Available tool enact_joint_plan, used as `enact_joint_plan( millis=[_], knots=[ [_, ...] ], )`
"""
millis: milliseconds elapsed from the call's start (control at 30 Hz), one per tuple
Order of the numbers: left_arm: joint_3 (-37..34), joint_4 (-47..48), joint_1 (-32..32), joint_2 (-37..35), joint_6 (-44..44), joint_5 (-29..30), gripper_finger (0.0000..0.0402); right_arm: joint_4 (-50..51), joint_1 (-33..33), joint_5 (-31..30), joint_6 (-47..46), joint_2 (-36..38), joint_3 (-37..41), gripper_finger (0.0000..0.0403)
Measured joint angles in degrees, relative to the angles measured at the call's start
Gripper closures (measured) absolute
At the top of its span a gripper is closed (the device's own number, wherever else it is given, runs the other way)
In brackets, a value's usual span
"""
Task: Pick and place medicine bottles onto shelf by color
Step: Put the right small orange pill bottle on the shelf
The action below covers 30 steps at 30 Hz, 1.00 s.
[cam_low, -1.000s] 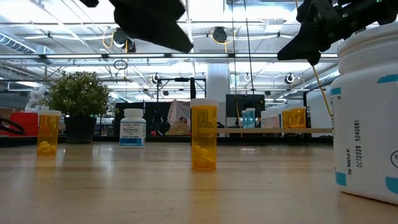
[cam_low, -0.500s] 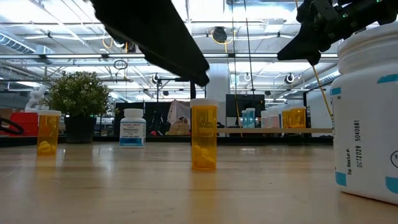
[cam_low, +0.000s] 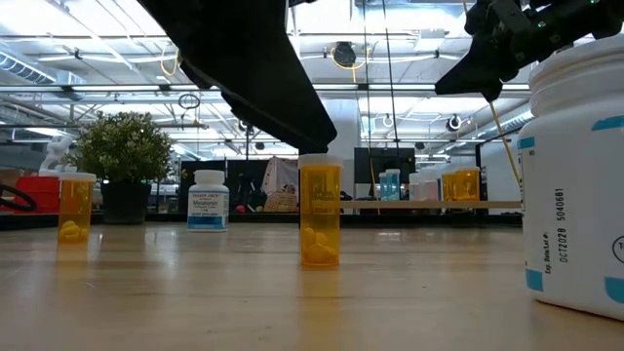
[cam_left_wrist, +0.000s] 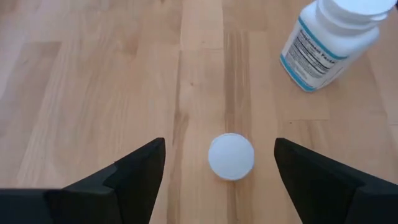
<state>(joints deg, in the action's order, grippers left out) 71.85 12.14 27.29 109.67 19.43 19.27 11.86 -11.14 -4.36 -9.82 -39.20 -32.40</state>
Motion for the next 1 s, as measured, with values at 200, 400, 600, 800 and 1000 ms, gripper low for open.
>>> enact_joint_plan(
  millis=[200,400,600,800,1000],
  knots=[
    [-0.5,-0.1,0.2,0.0,0.0,0.1,0.0103,0.0,0.0,0.0,0.0,0.0,0.0,0.0353],
    [-0.8,-0.1,0.2,0.0,-0.7,-0.3,0.0103,0.0,0.0,0.0,0.0,0.0,0.0,0.0353],
    [-0.9,-3.5,-0.3,2.9,-1.0,-1.3,0.0103,0.0,0.0,0.0,0.0,0.0,0.0,0.0353],
    [-0.9,-4.7,0.0,4.2,0.2,0.6,0.0103,0.0,0.0,0.0,0.0,0.0,0.0,0.0353],
    [-0.9,-2.5,1.1,4.2,0.9,2.0,0.0103,0.0,0.0,0.0,0.0,0.0,0.0,0.0353]
  ],
)
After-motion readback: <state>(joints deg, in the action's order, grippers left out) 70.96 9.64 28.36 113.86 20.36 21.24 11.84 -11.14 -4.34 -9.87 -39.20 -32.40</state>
